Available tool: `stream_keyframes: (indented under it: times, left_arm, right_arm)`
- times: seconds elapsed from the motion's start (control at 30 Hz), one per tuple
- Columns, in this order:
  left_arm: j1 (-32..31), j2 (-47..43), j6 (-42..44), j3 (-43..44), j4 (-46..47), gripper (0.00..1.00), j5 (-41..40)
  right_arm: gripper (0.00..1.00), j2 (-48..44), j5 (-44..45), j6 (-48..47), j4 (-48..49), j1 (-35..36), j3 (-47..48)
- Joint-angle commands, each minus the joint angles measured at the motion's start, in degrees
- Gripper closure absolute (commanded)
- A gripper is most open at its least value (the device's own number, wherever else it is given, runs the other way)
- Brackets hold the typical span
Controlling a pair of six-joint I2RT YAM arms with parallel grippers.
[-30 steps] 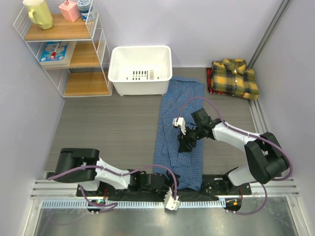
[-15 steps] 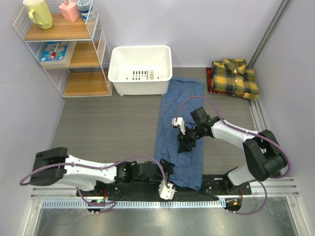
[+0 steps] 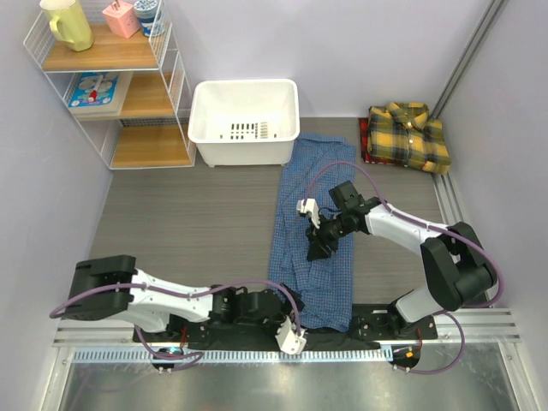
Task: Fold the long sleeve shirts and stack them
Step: Fold the shirt
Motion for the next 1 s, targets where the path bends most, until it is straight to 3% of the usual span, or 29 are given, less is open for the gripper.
stream_keyframes:
  times: [0.0,0.6,0.7,0.9,0.97]
  left_arm:
    - [-0.82,5.62,-1.76,3.48,6.15,0.2,-4.53]
    - [-0.56,16.17,1.05,5.16,11.42,0.36,-9.46]
    - [-0.12,16.79,1.48,6.04,11.43,0.49,-9.02]
    - [0.05,13.11,-0.7,7.79,3.09,0.88,-4.46]
    - [0.05,12.32,-1.85,8.58,-0.68,0.95,-3.4]
  right_arm:
    - [0.56,0.03,-1.92,-0.36,-0.92,-0.1,2.24]
    - [0.57,0.81,-2.53,-0.8,-2.33,-0.28,1.97]
    - [0.58,1.26,-2.88,-0.8,-2.68,-0.28,2.41]
    - [0.58,1.08,-3.15,-0.54,-3.56,-0.37,4.25]
    - [0.58,0.56,-3.15,-0.28,-3.91,-0.54,4.78]
